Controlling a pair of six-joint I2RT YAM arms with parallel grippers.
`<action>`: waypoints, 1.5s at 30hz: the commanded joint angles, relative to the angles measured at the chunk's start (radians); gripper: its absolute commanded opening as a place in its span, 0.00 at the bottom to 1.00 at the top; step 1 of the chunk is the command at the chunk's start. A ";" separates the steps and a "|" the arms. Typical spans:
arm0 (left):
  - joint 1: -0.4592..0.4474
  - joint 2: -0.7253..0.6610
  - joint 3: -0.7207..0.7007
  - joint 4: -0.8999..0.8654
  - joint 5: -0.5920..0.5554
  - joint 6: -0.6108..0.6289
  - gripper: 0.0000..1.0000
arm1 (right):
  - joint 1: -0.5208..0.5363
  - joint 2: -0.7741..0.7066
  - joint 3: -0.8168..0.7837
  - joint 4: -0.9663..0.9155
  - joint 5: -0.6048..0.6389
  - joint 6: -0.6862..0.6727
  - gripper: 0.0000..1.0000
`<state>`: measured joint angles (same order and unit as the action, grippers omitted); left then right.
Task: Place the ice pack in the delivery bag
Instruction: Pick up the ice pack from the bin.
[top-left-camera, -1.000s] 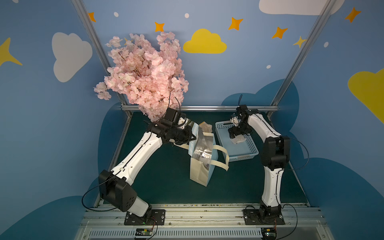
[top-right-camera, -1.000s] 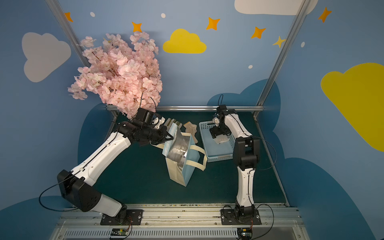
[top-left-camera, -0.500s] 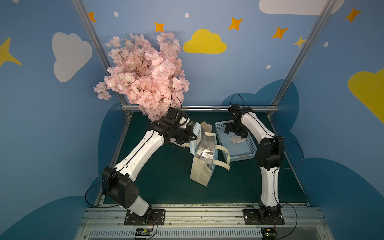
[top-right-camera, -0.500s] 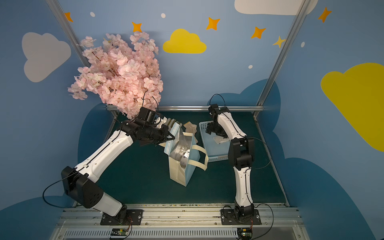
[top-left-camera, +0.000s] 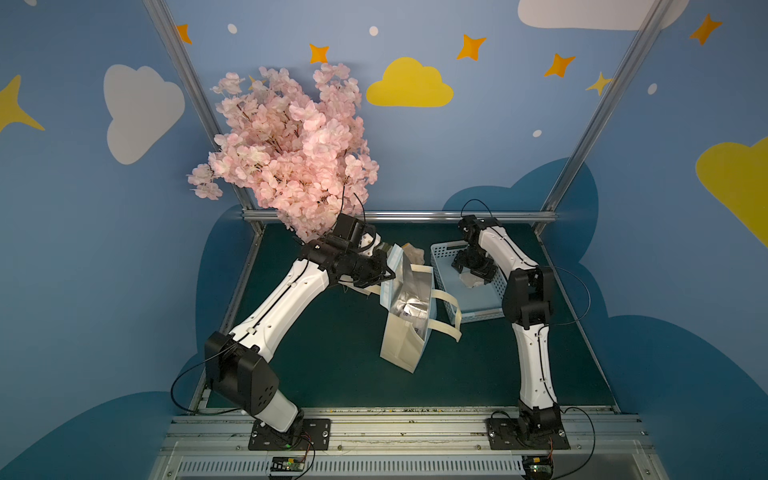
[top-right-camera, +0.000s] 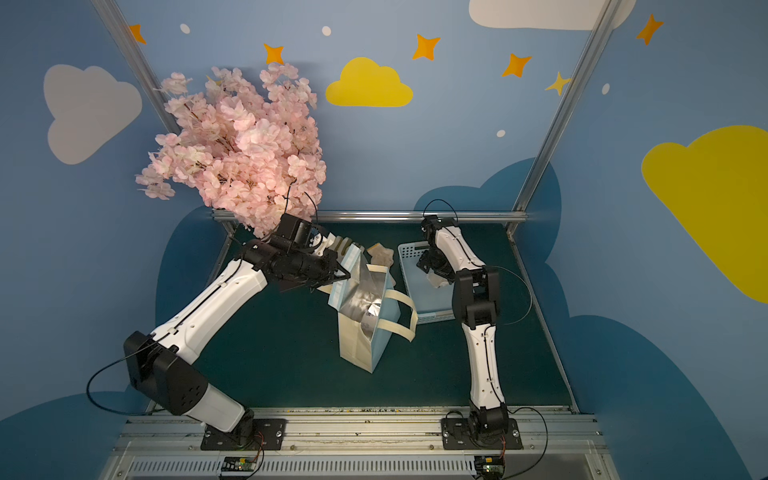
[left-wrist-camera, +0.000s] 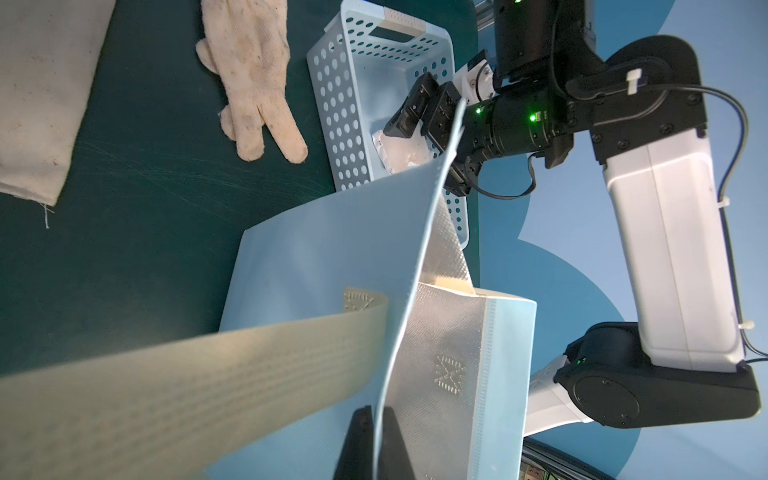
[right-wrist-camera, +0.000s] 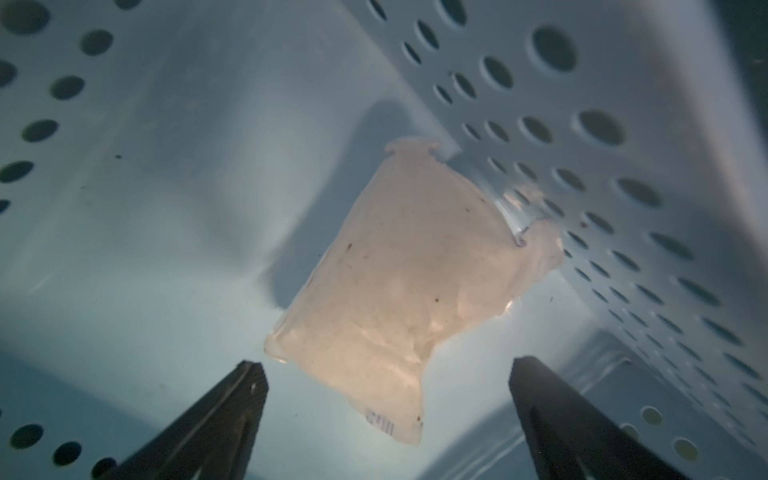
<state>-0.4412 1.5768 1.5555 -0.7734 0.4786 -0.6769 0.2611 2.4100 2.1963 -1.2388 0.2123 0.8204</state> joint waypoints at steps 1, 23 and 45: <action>-0.002 0.015 0.023 -0.009 0.005 0.020 0.03 | -0.009 0.046 0.035 -0.036 -0.015 0.034 0.98; -0.002 0.006 0.029 -0.028 -0.008 0.031 0.03 | -0.013 0.005 -0.128 0.059 -0.030 -0.098 0.47; 0.010 -0.018 0.005 0.013 0.021 0.039 0.03 | 0.019 -0.709 -0.509 0.345 -0.182 -0.447 0.06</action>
<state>-0.4385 1.5742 1.5593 -0.7696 0.4847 -0.6582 0.2718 1.7889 1.7012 -0.9485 0.0860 0.4412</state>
